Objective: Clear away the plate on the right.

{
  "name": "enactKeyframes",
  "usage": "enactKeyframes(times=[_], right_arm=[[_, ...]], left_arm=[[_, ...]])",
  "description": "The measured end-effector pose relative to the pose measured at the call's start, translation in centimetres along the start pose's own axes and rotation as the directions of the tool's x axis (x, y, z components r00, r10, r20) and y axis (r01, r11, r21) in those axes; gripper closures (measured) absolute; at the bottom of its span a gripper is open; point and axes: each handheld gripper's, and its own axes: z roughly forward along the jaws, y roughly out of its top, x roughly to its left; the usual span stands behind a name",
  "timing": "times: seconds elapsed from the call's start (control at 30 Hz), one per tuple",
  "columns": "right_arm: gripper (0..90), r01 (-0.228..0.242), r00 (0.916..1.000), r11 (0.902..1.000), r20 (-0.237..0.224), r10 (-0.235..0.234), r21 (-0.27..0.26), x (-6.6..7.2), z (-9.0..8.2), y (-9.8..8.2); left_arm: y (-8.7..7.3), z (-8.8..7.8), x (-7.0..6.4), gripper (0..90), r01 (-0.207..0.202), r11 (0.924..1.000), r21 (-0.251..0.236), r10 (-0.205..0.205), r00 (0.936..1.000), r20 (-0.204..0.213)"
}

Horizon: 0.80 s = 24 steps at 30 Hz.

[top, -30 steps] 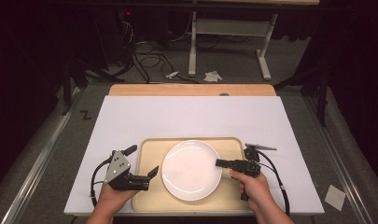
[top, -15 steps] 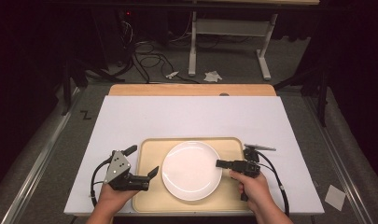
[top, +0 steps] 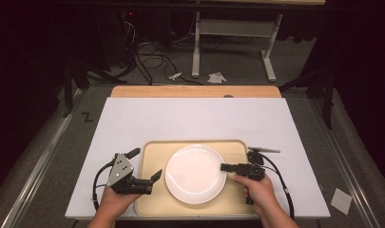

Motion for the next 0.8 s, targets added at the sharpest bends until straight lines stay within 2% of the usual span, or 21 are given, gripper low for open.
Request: enactKeyframes(times=[0.33,0.8], right_arm=[[86.2,0.015,0.9984,0.9998,0.055,-0.016,0.014,-0.24,-0.04,0.14],[85.3,0.026,0.9964,0.9993,0.079,-0.028,0.027,-0.25,0.09,0.05]], left_arm=[[-0.01,0.04,-0.04,0.2,0.002,1.0,0.001,-0.002,1.0,0.001],[-0.04,0.06,-0.04,0.2,0.0,1.0,0.003,0.0,1.0,0.003]])
